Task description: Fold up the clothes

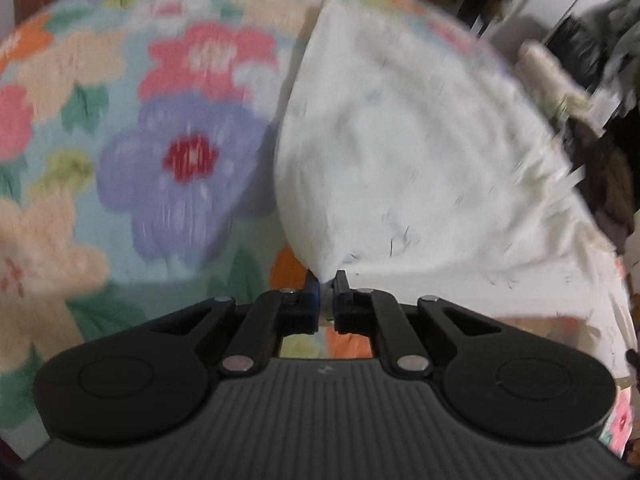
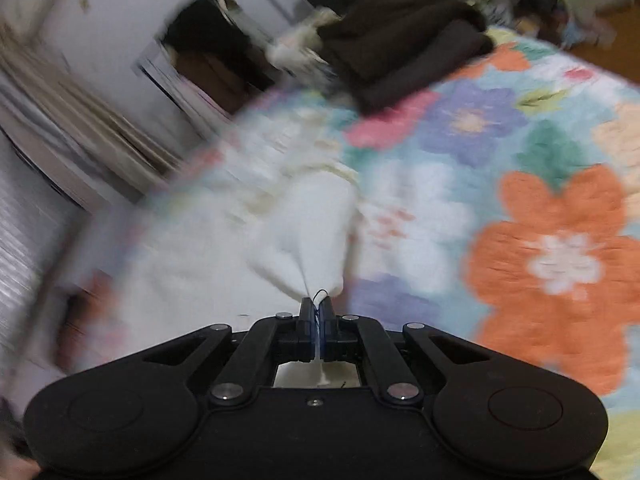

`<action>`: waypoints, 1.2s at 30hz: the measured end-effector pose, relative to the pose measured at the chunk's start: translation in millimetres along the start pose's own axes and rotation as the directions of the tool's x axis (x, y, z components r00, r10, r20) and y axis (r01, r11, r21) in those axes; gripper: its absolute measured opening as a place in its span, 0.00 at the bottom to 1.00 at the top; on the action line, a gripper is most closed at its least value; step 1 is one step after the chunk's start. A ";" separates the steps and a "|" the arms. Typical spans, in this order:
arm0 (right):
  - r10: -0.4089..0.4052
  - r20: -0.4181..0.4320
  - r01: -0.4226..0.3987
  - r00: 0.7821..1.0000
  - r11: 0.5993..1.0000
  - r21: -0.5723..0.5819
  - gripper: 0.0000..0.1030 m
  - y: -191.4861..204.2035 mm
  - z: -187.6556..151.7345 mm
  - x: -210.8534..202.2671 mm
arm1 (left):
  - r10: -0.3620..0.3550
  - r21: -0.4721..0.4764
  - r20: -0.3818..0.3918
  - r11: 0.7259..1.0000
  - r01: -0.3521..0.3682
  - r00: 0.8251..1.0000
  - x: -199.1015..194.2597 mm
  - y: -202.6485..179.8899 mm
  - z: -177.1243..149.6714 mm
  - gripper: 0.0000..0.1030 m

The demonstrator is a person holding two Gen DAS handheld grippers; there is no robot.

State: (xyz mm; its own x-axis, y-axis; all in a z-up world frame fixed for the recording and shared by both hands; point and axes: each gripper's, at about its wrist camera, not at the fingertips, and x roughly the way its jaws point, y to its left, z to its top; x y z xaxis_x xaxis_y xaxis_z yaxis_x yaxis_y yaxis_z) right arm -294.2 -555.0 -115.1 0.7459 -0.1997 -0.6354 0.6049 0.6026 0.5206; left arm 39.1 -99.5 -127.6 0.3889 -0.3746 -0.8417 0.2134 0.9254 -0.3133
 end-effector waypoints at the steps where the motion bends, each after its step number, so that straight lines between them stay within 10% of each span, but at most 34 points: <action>1: -0.036 -0.026 0.036 0.999 0.999 0.005 0.04 -5.1 -8.8 10.7 | 0.037 0.022 -0.021 0.999 -0.037 0.999 10.3 -2.9 -3.7 0.06; 13: -0.094 -0.112 0.081 0.989 0.989 -0.122 0.07 -7.0 -30.3 39.7 | 0.147 0.103 -0.036 0.984 -0.143 0.988 9.7 -16.5 -11.4 0.09; 21: -0.165 0.014 0.166 0.986 0.981 -0.097 0.39 -7.5 7.0 0.4 | 0.241 0.164 0.074 0.954 -0.250 0.968 -31.6 -45.7 -3.9 0.22; 29: -0.034 -0.011 0.033 0.999 0.997 -0.075 0.54 9.6 60.8 50.9 | 0.056 0.200 0.163 0.976 -0.088 0.985 -36.0 -114.5 7.8 0.44; 36: -0.075 -0.083 0.063 0.994 0.989 -0.134 0.58 11.6 89.0 123.2 | -0.149 0.202 0.001 0.968 0.145 0.989 48.3 -188.7 11.5 0.44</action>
State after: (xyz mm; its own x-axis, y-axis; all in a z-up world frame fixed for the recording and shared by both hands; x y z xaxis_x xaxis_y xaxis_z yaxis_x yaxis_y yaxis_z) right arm -170.5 -641.3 -136.6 0.6729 -0.1795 -0.7176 0.6080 0.6868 0.3983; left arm 27.8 -292.9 -104.1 0.3540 -0.5082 -0.7852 0.4446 0.8300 -0.3368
